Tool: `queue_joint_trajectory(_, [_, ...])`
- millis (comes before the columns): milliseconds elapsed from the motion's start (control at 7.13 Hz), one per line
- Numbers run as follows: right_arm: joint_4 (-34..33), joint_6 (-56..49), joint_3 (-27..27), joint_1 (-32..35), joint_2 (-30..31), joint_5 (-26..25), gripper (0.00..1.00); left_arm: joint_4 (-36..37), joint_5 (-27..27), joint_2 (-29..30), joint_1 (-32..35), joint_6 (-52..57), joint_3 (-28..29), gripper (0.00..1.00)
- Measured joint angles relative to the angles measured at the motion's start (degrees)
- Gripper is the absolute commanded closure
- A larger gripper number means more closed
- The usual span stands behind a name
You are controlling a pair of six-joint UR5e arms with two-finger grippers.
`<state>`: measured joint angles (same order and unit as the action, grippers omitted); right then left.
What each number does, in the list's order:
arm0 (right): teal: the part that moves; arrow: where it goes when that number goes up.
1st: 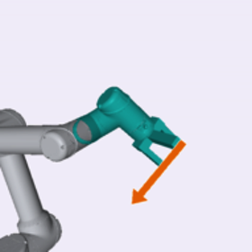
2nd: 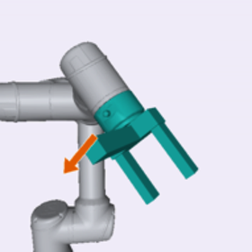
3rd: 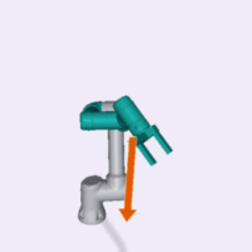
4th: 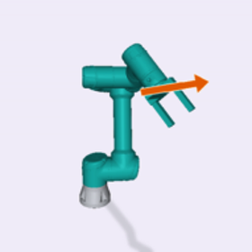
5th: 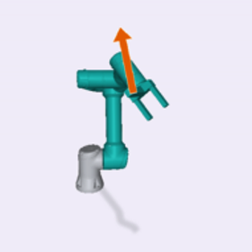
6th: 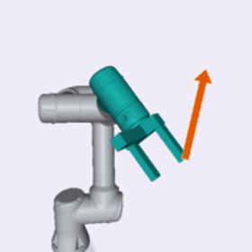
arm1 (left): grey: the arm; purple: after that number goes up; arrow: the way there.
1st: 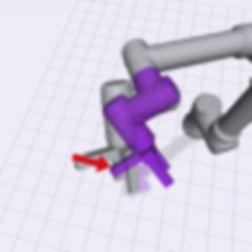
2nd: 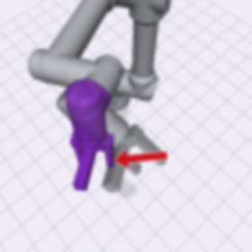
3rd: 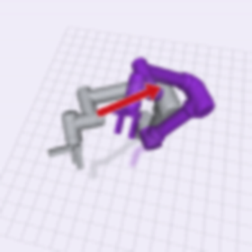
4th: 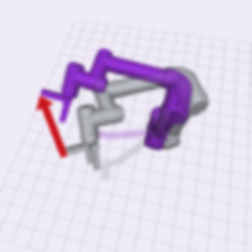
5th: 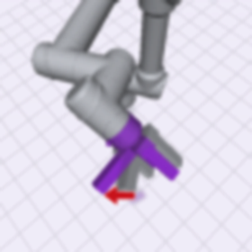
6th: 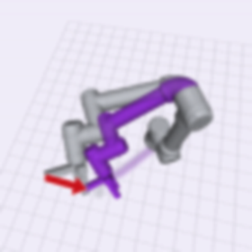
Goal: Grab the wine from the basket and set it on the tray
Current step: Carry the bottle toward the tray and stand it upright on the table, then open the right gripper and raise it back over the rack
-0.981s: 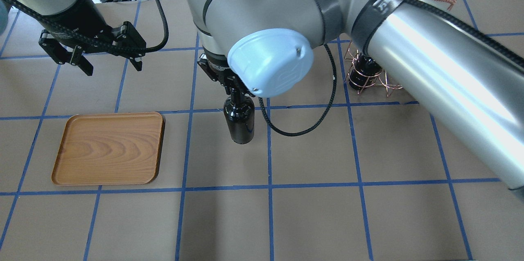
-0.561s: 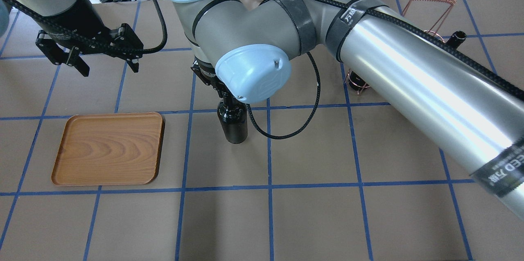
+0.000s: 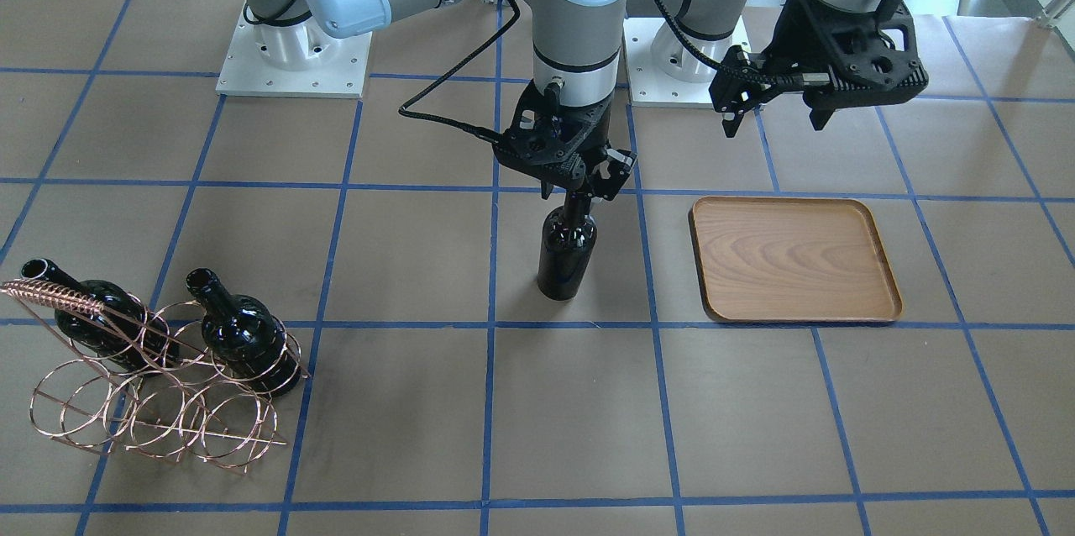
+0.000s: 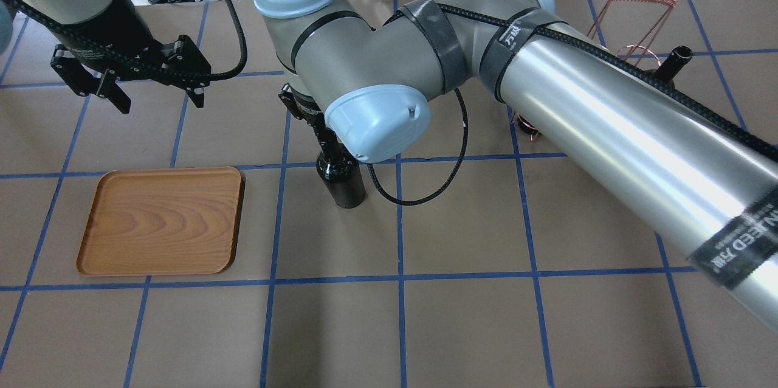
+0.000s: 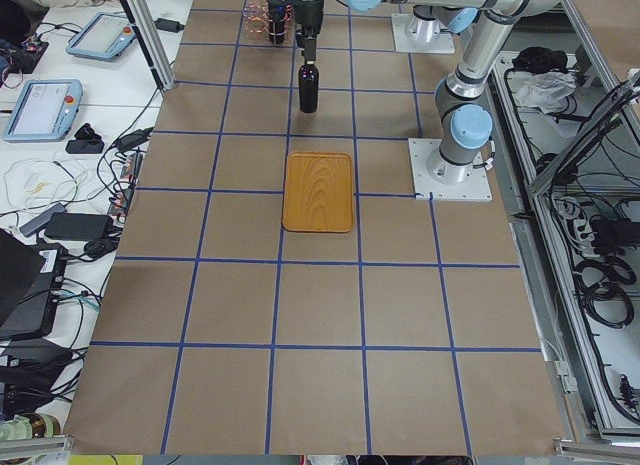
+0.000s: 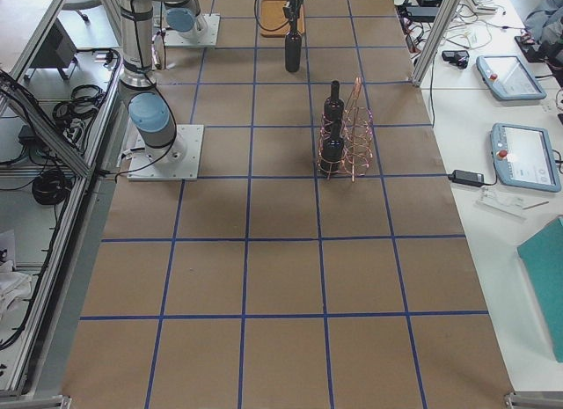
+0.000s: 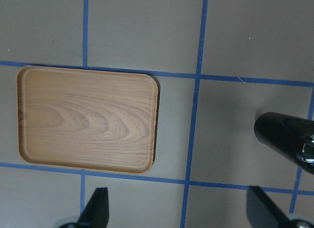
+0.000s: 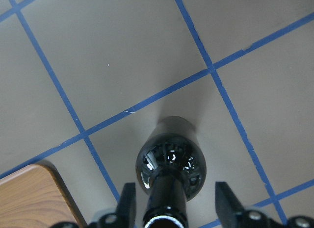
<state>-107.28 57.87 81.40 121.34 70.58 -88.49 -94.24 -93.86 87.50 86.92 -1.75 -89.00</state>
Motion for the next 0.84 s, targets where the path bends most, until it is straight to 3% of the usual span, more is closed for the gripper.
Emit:
queue_joint_trajectory(421, [2.71, -12.49, -0.43, -6.95, 3.24, 1.55, 0.00, -0.05, 0.11, 0.29, 0.19, 0.35, -0.03, 0.00])
queue_joint_trajectory(841, [17.21, -40.07, -0.52, -25.49, 13.17, 1.07, 0.00, 0.68, 0.74, 0.59, 0.94, -0.01, -0.09, 0.00])
